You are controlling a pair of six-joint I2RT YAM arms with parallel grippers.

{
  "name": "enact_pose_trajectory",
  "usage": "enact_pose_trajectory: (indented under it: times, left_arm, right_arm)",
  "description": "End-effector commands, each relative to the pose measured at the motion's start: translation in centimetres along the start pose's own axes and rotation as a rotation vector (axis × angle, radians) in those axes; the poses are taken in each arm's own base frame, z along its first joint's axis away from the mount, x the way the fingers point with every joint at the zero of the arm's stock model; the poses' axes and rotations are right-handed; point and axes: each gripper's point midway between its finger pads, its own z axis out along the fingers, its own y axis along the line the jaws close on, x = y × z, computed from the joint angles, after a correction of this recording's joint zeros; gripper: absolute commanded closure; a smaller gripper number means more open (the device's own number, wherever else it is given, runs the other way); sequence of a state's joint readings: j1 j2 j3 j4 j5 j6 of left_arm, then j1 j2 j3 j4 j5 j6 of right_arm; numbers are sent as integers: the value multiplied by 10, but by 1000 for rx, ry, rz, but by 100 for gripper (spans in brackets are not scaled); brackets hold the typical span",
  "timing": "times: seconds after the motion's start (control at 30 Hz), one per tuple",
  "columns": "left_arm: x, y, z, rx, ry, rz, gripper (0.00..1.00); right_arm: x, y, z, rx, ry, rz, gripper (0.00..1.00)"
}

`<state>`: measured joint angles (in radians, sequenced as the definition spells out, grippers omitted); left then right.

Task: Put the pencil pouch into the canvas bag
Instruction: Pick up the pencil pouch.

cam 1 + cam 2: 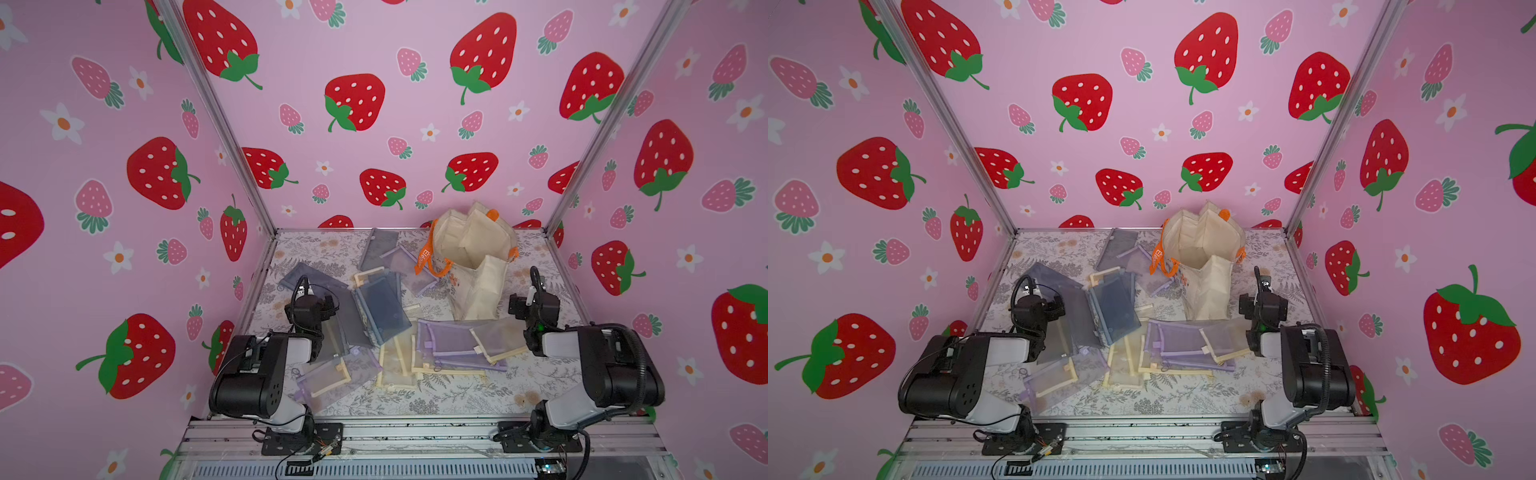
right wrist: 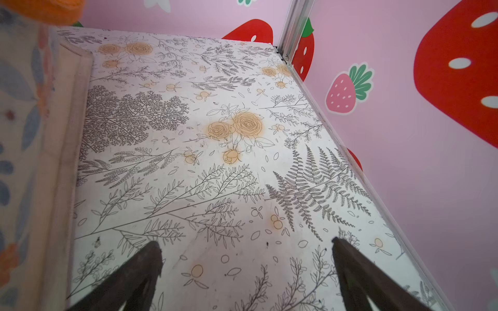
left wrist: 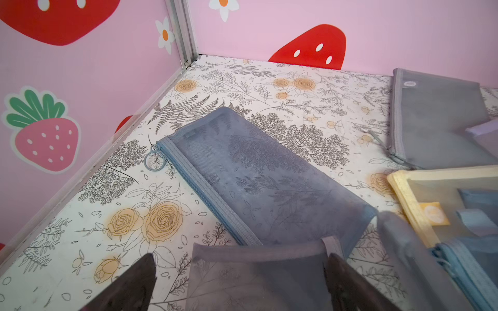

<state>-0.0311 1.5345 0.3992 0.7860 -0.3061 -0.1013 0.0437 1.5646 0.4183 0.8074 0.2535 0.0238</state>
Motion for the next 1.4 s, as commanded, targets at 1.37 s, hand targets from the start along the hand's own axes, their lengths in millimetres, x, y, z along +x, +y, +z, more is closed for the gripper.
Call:
enact_pose_trajectory:
  times: [1.37]
  left_arm:
    - [-62, -8, -46, -98, 55, 38, 1]
  right_arm:
    - [-71, -22, -47, 34, 139, 115, 1]
